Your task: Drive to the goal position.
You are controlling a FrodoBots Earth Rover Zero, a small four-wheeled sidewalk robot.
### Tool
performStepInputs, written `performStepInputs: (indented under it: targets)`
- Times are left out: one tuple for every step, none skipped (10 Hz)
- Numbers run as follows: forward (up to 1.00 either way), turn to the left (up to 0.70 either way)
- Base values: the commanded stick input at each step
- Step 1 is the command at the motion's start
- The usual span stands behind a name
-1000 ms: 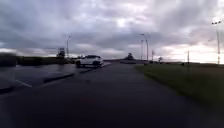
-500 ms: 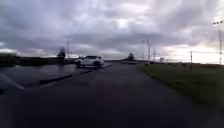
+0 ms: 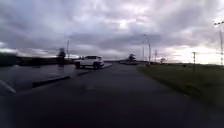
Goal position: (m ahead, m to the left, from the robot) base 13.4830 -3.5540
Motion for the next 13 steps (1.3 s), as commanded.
performStepInputs:
  targets:
    - [0.7,0.0]
    - [0.7,0.0]
    - [0.7,0.0]
    - [0.7,0.0]
    - [0.7,0.0]
    - [0.7,0.0]
    - [0.7,0.0]
    - [0.7,0.0]
    - [0.7,0.0]
    - [0.7,0.0]
    - [0.7,-0.11]
    - [0.7,-0.27]
    - [0.7,-0.27]
